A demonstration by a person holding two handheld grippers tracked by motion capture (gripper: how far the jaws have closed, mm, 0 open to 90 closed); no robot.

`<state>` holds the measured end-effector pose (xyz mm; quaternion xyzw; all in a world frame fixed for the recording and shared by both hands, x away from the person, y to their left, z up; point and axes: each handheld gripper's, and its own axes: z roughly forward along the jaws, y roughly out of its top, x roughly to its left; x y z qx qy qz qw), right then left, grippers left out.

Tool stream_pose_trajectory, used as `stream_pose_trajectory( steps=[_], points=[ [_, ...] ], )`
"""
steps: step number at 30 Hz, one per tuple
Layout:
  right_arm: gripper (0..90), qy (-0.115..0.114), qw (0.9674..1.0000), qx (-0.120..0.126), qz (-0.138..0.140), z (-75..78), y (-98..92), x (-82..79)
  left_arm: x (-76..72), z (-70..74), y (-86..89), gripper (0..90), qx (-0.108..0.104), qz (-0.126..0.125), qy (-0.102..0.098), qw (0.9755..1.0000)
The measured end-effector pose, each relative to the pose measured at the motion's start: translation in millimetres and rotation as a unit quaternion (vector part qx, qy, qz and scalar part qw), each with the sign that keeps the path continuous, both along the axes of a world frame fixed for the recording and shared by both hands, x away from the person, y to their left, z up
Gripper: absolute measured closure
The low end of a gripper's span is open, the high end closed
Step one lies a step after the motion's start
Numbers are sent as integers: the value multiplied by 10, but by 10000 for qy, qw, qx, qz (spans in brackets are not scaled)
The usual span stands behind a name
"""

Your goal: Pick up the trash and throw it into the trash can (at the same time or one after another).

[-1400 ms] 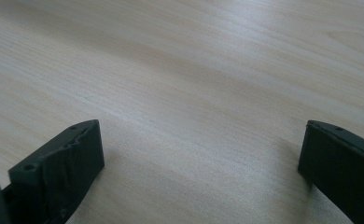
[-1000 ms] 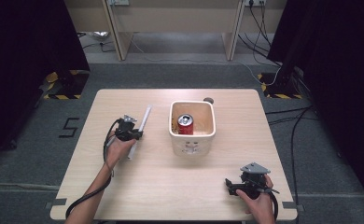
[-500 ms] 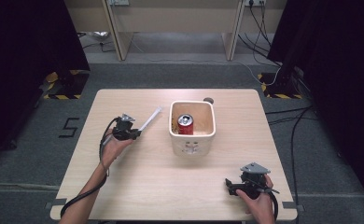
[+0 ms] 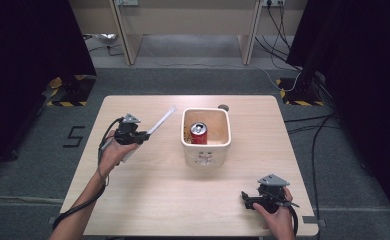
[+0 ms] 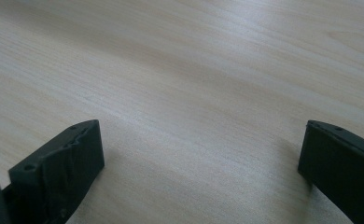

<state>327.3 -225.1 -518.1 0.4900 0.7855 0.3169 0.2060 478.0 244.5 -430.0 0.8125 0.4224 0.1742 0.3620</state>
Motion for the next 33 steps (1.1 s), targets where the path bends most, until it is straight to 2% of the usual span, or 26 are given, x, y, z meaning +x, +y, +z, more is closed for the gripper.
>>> stream_pose_trajectory(
  steps=[6,14,19,22,33],
  points=[
    [3,10,10000,6,-4,0,3,-3,-55,229,7,803,-249,-174,-80,9995],
    [3,3,10000,0,6,0,3,-3,-189,505,-86,803,-320,-548,-195,9978],
    [3,3,10000,0,5,0,3,-3,-244,645,-193,803,-315,-787,-260,9961],
    [3,4,10000,0,5,0,3,-3,-271,705,-282,802,-235,-958,-264,9948],
    [3,4,10000,2,7,0,4,-3,-273,821,-577,801,-24,-1302,-290,9911]
  ],
)
